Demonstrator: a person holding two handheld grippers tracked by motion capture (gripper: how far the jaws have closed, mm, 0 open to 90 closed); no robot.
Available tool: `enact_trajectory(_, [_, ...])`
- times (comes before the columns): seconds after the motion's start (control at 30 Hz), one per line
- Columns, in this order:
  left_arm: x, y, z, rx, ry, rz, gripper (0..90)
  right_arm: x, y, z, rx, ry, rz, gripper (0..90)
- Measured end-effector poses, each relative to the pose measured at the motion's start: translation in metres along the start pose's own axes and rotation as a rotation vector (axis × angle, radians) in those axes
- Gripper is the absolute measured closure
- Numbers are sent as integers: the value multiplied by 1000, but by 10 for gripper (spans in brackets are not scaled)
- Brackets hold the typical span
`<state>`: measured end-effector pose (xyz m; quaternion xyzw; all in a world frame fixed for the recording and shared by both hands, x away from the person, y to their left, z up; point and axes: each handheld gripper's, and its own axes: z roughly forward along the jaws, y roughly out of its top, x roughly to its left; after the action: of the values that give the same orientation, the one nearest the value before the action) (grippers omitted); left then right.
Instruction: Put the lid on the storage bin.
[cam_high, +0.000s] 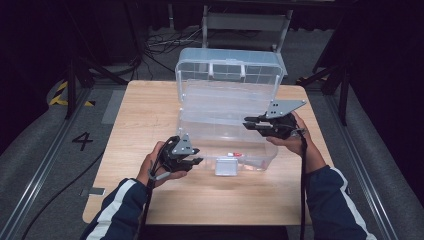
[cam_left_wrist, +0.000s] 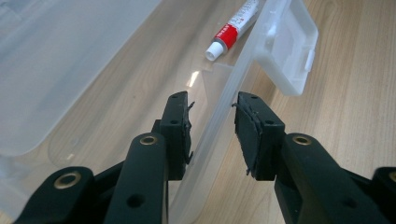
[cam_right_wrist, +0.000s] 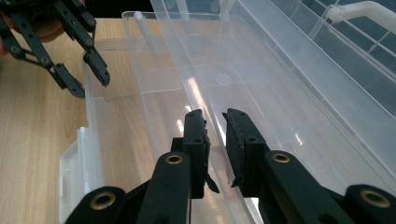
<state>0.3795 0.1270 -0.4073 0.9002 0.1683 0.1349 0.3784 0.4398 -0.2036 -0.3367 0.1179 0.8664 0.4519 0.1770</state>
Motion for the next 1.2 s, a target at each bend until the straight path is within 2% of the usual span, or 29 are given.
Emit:
enact_trajectory(0.23, [2,-3,-24,-37,20,-6,561,1,0,-1,7,-6,-9,786])
enact_trajectory(0.3, [5,-5,-35,-43,56,-10,521,2,0,-2,9,-5,-10,788])
enact_trajectory(0.33, [5,-5,-35,-43,56,-10,497,2,0,-2,9,-5,-10,788])
enact_trajectory(0.37, [9,-8,-43,-47,80,-29,485,3,0,-2,13,-8,-18,790])
enact_trajectory(0.4, [9,-8,-43,-47,80,-29,478,3,0,-2,13,-8,-18,790])
enact_trajectory(0.47, [14,-12,-52,-59,98,-55,468,3,1,-2,17,-6,-25,790])
enact_trajectory(0.6, [28,-19,-69,-96,168,-110,450,5,2,-3,35,-10,-39,791])
enact_trajectory(0.73, [45,-23,-85,-169,219,-174,450,7,3,-3,50,-9,-47,792])
enact_trajectory(0.8, [55,-20,-91,-196,266,-203,444,7,3,-4,59,-8,-53,792])
enact_trajectory(0.87, [62,-16,-94,-219,292,-215,442,8,4,-3,65,-8,-58,792])
enact_trajectory(0.93, [69,-9,-94,-222,320,-219,451,8,5,-3,71,-5,-65,793])
enact_trajectory(1.03, [80,4,-91,-241,339,-224,459,9,5,-3,75,-4,-68,793])
enact_trajectory(1.1, [83,10,-90,-255,335,-224,471,9,5,-3,76,-6,-66,793])
enact_trajectory(1.2, [90,25,-85,-280,346,-220,525,10,5,-3,80,-5,-66,792])
